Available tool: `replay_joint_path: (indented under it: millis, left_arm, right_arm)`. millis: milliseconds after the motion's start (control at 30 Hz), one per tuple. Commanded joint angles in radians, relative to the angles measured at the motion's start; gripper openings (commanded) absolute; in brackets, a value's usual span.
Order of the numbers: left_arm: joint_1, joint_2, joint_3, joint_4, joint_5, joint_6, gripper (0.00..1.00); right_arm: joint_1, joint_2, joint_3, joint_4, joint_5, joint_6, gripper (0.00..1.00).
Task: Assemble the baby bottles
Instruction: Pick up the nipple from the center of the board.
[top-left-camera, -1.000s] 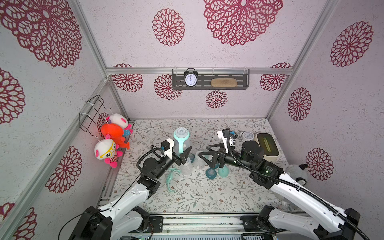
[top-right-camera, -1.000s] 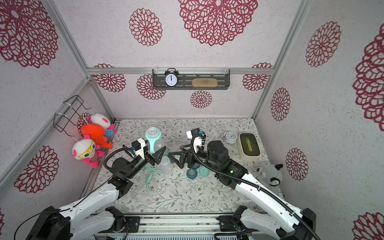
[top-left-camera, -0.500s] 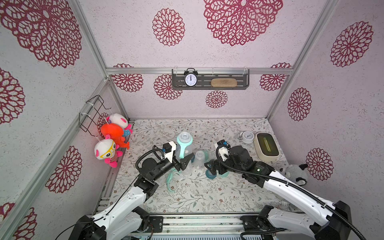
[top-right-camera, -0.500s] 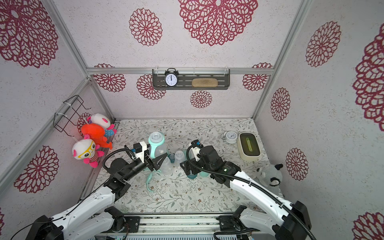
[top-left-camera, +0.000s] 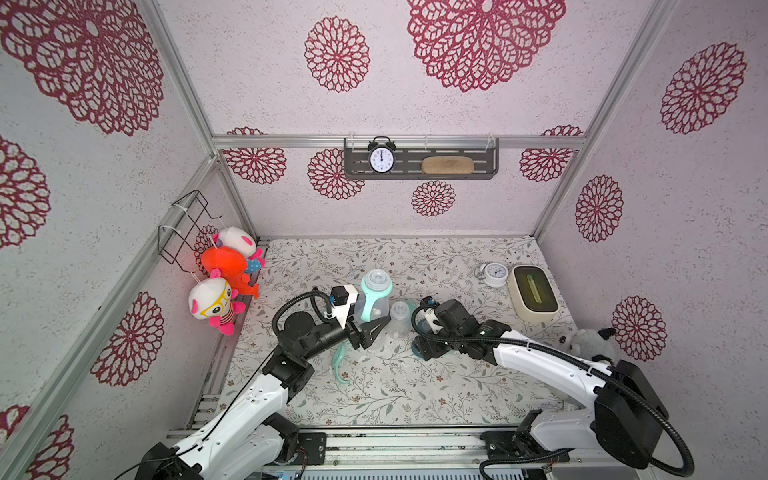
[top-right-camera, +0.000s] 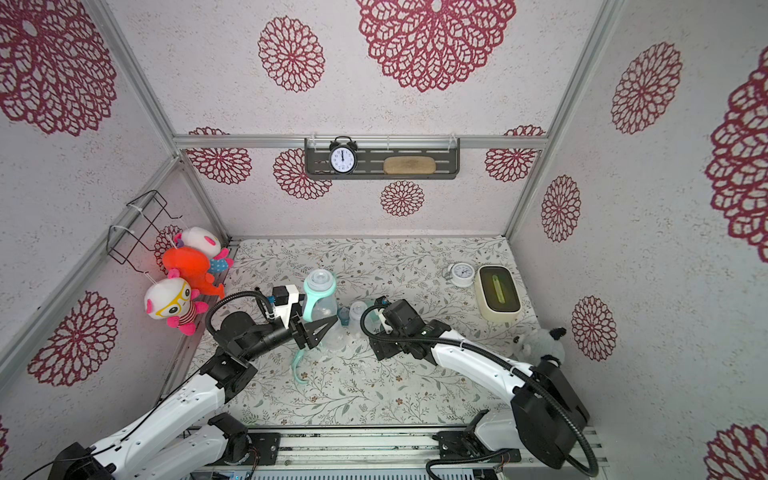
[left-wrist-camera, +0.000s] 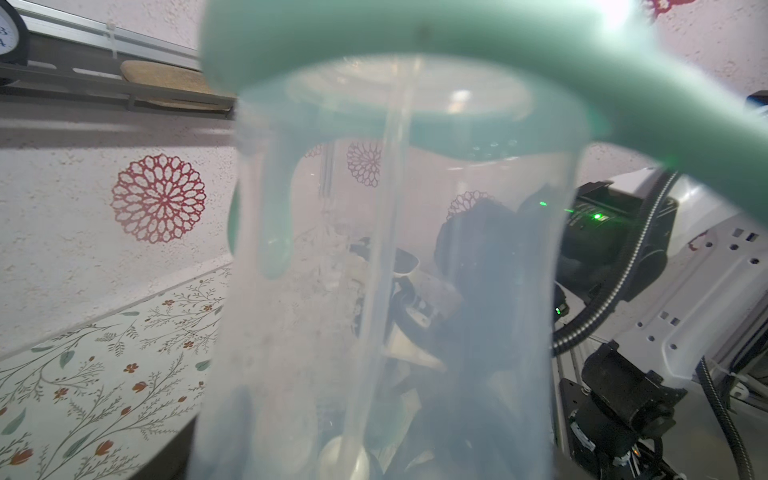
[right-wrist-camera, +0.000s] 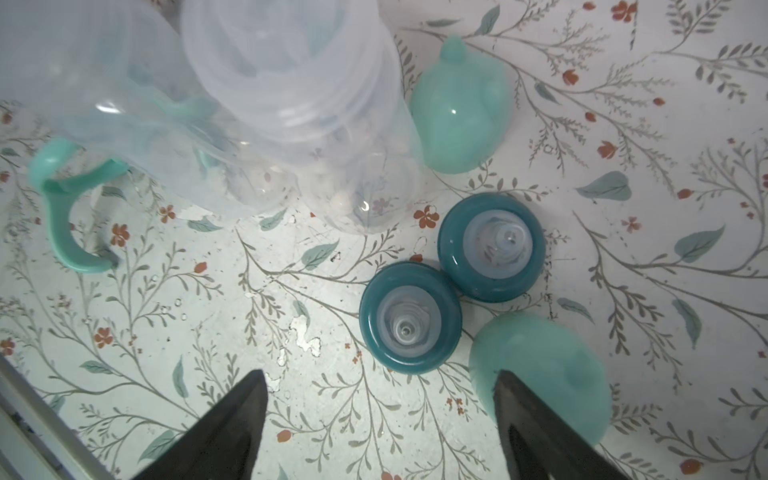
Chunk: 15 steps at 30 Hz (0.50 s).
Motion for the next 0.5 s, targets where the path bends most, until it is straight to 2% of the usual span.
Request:
replay_joint_path:
  millis: [0, 200, 467]
  left_arm:
    - [0.007, -0.016, 0.020, -0.028, 0.035, -0.015, 0.00]
    - [0.006, -0.022, 0.020, -0.038, 0.042, -0.023, 0.00]
    - [0.005, -0.031, 0.020, -0.052, 0.036, -0.020, 0.00]
  right_arm:
    - [-0.006, 0.023, -0.005, 0.032, 0.024, -0.032, 0.85]
    - [-0.005, 0.078, -0.036, 0.108, 0.018, -0.052, 0.79]
    - [-0.003, 0.144, -0.062, 0.213, 0.041, -0.074, 0.78]
